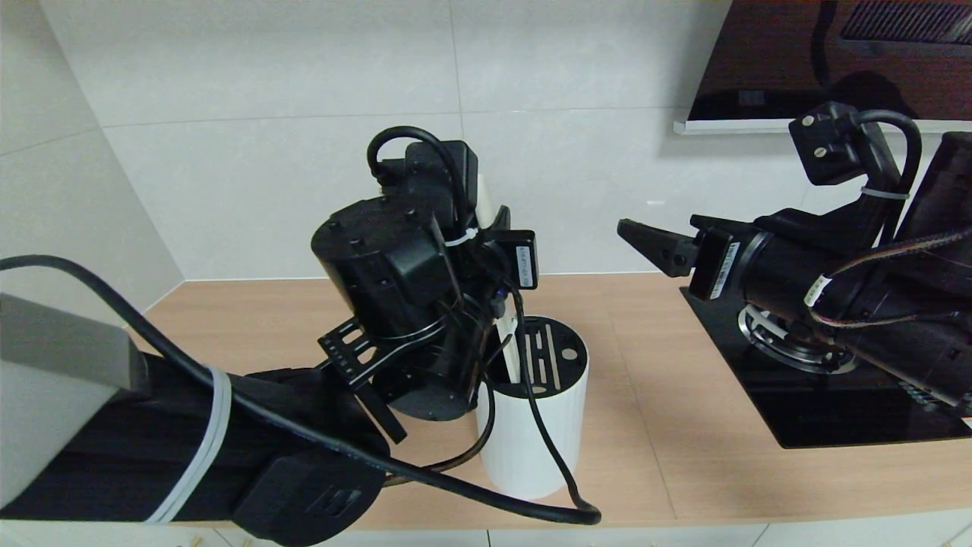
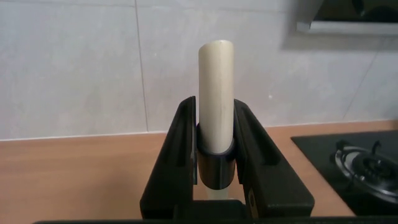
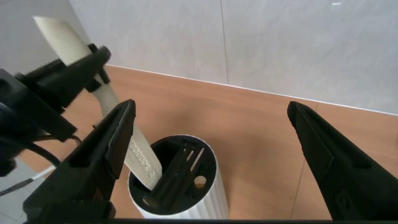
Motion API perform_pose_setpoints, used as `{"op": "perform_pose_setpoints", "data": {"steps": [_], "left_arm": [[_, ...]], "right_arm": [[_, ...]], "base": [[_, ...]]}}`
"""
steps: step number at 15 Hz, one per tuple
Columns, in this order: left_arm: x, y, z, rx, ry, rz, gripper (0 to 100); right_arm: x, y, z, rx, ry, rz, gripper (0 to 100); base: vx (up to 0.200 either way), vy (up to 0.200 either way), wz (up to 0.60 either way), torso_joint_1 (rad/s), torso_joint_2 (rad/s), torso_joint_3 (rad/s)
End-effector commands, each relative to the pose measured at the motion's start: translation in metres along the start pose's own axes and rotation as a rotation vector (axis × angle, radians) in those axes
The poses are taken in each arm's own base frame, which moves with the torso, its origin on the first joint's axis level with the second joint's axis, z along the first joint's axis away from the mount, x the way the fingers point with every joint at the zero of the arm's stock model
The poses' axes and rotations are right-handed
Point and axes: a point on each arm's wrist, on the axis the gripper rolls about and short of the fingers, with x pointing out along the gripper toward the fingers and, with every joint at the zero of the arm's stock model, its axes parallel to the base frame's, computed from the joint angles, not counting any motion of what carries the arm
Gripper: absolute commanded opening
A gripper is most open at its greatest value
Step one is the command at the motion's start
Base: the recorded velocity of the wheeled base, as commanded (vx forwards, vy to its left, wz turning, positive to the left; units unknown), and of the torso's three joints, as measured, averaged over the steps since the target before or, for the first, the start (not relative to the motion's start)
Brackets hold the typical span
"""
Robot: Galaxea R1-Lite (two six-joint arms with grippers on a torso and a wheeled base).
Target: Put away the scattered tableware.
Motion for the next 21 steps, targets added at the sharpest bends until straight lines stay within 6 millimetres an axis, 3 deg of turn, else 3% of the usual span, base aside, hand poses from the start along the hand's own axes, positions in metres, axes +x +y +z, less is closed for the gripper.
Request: {"op": "perform_pose_setpoints", "data": {"steps": [1, 8, 15, 21], "left_arm": [[0.001, -0.003, -0.012, 0.018, 0.025, -0.001, 0], [0.006, -0.010, -0.046, 0.041, 0.091, 0.009, 0], [-0.001, -0.015, -0.079, 0.074, 0.164, -0.013, 0], [-0.004, -0.014, -0.082, 0.084, 0.177, -0.015, 0]], "right_arm": [[0.001, 0.000, -0.002, 0.000, 0.005, 0.000, 100], [0.002, 0.000, -0.003, -0.001, 0.011, 0.001, 100], [0.003, 0.000, -0.004, -0.003, 0.014, 0.000, 100], [0.002, 0.001, -0.006, -0.005, 0.019, 0.001, 100]], "base": [[0.000, 0.000, 0.00, 0.000, 0.00, 0.000], [0.000, 0.000, 0.00, 0.000, 0.00, 0.000], [0.000, 0.000, 0.00, 0.000, 0.00, 0.000], [0.000, 0.000, 0.00, 0.000, 0.00, 0.000]]}}
